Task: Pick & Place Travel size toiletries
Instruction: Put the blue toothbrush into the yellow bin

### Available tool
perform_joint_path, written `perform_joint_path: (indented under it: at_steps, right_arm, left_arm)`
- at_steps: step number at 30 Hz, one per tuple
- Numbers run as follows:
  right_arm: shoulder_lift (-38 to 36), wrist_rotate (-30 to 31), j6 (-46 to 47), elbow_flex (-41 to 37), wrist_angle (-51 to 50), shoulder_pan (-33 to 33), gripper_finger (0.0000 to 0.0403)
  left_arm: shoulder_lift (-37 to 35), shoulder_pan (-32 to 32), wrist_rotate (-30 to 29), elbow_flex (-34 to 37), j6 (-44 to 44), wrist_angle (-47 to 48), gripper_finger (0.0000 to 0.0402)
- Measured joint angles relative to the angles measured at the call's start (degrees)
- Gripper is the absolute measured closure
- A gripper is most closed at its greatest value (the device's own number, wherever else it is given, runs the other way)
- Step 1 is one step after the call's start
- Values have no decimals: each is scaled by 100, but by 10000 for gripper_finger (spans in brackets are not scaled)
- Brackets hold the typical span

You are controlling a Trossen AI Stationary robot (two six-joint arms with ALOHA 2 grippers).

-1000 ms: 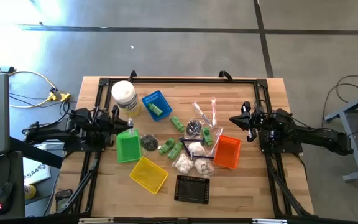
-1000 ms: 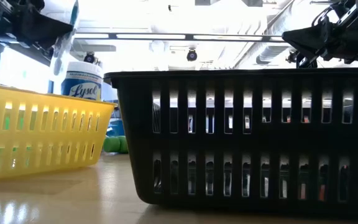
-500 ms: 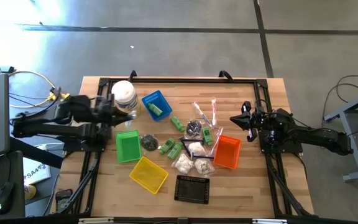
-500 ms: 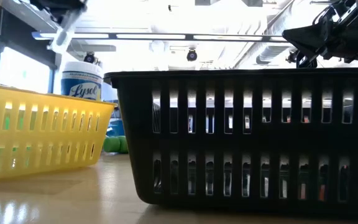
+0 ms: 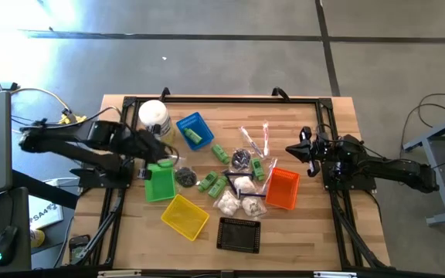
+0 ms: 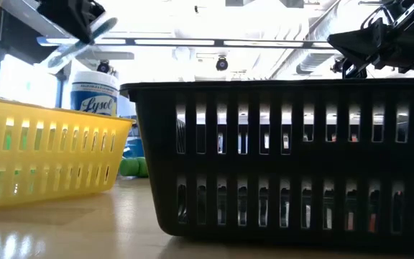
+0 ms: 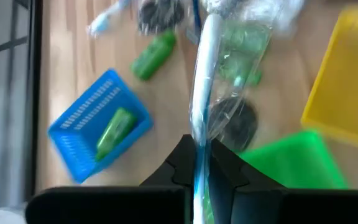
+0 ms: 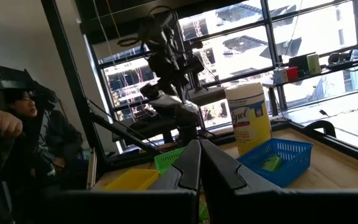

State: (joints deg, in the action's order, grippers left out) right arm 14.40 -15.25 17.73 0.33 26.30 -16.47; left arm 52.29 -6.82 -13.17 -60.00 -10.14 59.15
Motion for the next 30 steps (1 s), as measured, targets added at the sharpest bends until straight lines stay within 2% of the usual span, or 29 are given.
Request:
perform_joint_path:
  at_steps: [5,14,21,28,30]
  right_arm:
    - [1,14,-64,1,1,-1,400]
    - [0,21,-106,0,133,-2,400]
    - [1,26,-120,1,290,-2,400]
    - [-1,26,-148,-1,573,-2,400]
    - [-1,26,-148,-1,615,-2,400]
  left_arm:
    - [615,-833,-700,-429,140,917,391]
    - [2129,-2076,-912,-752,749,2112,391]
    - [2689,-2647,-984,-759,742,1816,391]
    - [2749,-2783,-1008,-761,366,462,391]
    - [2812,-2781,-1189,-761,69,9,391]
